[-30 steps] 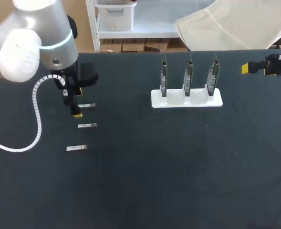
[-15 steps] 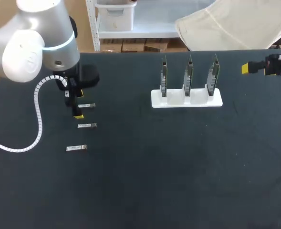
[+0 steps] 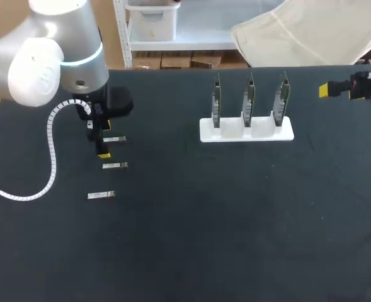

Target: Pick up the optical module with the left hand, and insert it into the network port with the right hand.

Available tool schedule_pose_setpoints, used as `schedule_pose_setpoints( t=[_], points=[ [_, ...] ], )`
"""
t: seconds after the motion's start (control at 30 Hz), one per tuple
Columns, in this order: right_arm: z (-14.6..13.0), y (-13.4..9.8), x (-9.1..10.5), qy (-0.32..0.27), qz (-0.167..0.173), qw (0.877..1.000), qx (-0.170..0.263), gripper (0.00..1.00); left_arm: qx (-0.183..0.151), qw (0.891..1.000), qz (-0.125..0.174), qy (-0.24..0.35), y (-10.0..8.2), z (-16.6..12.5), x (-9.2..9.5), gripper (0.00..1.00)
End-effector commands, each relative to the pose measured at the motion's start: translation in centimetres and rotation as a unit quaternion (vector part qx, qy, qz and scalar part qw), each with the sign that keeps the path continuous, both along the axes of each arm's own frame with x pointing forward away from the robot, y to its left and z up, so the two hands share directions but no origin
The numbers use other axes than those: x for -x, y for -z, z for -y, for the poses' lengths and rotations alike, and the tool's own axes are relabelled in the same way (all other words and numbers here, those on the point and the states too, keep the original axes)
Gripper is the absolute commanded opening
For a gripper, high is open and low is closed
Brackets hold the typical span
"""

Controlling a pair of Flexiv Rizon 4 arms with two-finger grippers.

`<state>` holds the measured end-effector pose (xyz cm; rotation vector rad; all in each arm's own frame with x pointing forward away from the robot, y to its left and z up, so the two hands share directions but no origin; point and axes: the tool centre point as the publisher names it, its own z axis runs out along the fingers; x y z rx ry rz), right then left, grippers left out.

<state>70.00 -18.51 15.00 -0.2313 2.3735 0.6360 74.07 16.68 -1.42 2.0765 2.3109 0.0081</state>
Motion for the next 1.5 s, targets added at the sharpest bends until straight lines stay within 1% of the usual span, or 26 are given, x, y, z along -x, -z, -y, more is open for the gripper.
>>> schedule_pose_setpoints(
  t=[0.03,0.6,0.8,0.83,0.87,0.9,0.93,0.97,1.3,1.37,1.5],
  points=[
    [0.0,0.0,0.0,0.0,0.0,1.0,0.0,1.0,-0.003,1.0,-0.002,0.003,0.03,0.1,-0.36,1.0],
    [0.0,0.0,0.0,0.0,0.0,1.0,0.0,1.0,-0.004,1.0,-0.013,0.004,0.3,0.1,-0.51,1.0],
    [0.0,0.0,0.0,0.0,0.0,1.0,0.0,1.0,0.001,1.0,-0.015,0.004,0.29,0.05,-0.68,1.0],
    [0.0,0.0,0.0,0.0,0.0,1.0,0.0,1.0,0.003,1.0,-0.016,0.004,0.29,0.04,-0.7,0.97],
    [0.0,0.0,0.0,0.0,0.0,1.0,0.0,1.0,0.004,1.0,-0.015,0.004,0.29,0.04,-0.71,0.64],
    [0.0,0.0,0.0,0.0,0.0,1.0,0.0,1.0,0.004,1.0,-0.015,0.004,0.28,0.03,-0.71,0.44],
    [0.0,0.0,0.0,0.0,0.0,1.0,0.0,1.0,0.004,1.0,-0.016,0.005,0.28,0.03,-0.72,0.2],
    [0.0,0.0,0.0,0.0,0.0,1.0,0.0,1.0,0.005,1.0,-0.016,0.005,0.28,0.02,-0.72,0.0],
    [0.0,0.0,0.0,0.0,0.0,1.0,0.0,1.0,0.006,1.0,-0.018,0.004,0.33,-0.19,-0.55,0.0],
    [0.0,0.0,0.0,0.0,0.0,1.0,0.0,1.0,0.009,1.0,-0.014,0.008,0.3,-0.19,-0.44,0.0],
    [0.0,0.0,0.0,0.0,0.0,1.0,0.0,1.0,0.025,0.999,-0.019,-0.004,0.14,-0.1,-0.42,0.0]
  ],
)
